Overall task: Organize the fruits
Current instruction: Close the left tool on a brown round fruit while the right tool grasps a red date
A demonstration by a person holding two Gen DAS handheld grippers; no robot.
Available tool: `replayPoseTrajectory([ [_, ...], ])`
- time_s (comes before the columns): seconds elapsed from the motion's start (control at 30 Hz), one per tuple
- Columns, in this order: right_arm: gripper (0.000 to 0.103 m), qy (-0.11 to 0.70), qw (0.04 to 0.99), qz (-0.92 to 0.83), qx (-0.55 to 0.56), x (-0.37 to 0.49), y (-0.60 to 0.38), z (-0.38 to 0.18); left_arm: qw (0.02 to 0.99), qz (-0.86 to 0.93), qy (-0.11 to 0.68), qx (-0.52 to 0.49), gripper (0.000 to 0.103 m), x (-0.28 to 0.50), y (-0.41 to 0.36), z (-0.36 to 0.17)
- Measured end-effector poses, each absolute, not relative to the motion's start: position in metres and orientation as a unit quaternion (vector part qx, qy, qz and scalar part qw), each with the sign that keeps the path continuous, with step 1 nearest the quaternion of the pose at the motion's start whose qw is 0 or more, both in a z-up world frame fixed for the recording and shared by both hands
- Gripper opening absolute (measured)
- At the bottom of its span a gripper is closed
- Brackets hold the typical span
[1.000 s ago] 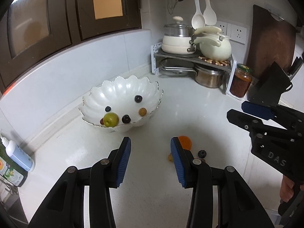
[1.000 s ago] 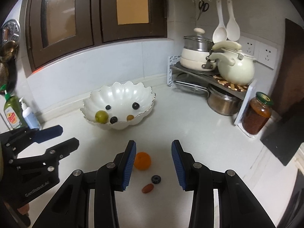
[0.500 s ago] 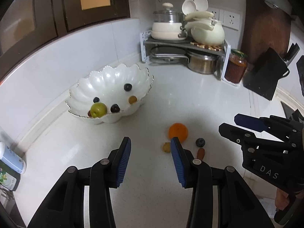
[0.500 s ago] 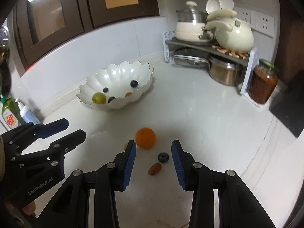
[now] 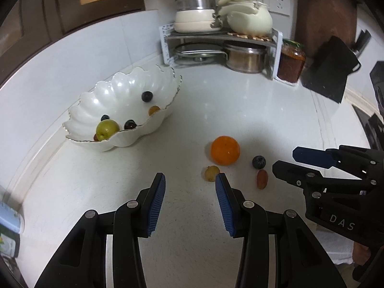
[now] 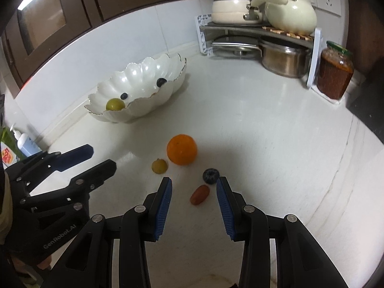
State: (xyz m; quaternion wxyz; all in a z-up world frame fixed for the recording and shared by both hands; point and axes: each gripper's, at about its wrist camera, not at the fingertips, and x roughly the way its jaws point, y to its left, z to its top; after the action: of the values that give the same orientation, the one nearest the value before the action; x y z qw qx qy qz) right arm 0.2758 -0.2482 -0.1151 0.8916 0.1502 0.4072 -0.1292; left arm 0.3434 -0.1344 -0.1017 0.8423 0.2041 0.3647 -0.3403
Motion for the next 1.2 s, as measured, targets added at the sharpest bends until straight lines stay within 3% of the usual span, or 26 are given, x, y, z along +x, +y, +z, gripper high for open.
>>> replayPoseTrajectory([
  [0.53,0.04,0.42,0.876,-0.142,0.192,0.285,-0.25,-0.148,0.811,-0.39,0.349,0.26,0.043,0.353,-0.152,-0.138],
  [1.2,0.038,0.429,0.863,-0.15,0.22,0.293,-0.265,-0.169,0.794,-0.41,0.366,0.26,0.039,0.367,-0.174,-0.162],
])
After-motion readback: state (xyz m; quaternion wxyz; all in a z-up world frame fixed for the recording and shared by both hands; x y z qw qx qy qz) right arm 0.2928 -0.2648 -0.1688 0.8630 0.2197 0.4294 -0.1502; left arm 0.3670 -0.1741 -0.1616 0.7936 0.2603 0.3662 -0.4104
